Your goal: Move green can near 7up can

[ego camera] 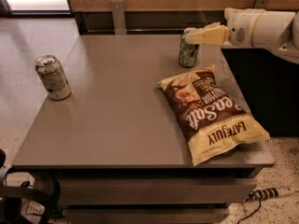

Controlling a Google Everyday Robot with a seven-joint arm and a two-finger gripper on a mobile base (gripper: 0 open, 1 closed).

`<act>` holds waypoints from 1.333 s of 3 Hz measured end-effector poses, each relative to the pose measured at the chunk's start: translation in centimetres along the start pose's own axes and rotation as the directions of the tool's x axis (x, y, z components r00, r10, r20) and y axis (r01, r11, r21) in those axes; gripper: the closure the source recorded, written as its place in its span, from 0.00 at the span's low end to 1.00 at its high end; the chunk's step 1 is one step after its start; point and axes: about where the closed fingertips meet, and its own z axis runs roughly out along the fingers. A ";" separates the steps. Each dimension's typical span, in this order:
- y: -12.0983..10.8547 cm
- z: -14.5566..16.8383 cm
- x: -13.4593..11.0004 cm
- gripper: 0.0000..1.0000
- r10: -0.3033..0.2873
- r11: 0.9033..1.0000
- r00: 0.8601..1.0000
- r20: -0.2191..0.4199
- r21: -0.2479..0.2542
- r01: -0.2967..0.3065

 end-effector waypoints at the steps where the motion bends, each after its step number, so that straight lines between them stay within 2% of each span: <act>1: -1.3 3.3 1.9 0.00 0.042 0.999 0.998 0.055 0.003 -0.042; 3: -1.9 7.2 6.4 0.00 0.119 0.993 0.989 0.090 0.014 -0.121; 4: -1.7 7.5 6.5 0.16 0.121 0.992 0.989 0.090 0.011 -0.122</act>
Offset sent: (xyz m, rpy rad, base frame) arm 0.0719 0.0205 -0.0870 0.1654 0.0135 -0.0453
